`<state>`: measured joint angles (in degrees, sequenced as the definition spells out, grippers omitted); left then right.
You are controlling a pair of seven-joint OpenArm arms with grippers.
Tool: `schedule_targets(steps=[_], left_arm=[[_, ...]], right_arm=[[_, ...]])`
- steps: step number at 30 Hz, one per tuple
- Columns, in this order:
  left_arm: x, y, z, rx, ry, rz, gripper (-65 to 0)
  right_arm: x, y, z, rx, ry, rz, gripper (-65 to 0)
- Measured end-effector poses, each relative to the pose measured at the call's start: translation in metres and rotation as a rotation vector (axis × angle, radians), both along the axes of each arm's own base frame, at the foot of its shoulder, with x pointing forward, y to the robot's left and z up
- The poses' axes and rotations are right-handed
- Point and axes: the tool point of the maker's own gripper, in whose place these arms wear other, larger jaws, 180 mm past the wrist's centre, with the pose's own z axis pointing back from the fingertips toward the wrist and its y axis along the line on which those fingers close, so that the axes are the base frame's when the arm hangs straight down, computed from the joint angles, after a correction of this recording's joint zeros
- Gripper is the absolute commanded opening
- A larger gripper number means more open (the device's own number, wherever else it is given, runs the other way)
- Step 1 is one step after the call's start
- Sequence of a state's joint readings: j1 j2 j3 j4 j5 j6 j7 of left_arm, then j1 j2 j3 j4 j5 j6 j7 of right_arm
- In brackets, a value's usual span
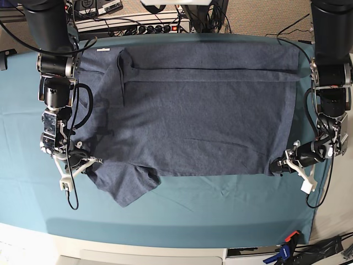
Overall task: Fold the T-shirt properly
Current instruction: 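Pinch the shirt's unfolded side edge with both grippers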
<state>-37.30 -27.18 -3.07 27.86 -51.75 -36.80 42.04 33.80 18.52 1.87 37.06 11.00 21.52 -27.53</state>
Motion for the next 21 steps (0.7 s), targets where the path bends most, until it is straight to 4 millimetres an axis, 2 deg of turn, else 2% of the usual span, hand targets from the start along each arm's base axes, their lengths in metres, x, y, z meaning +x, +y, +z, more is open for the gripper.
schedule_targets(steps=[17,21], left_arm=[[-0.0047,-0.0023,-0.0031,-0.018,0.018,-0.004,-65.0],[-0.0049,-0.0008,-0.0027,-0.018,0.019,-0.002,-65.0]], right_arm=[[0.0009,-0.0006,0.0010,-0.020,-0.009,0.013,-65.0],[0.0004,0.0064,0.0012,-0.014,-0.011,0.062,-65.0]])
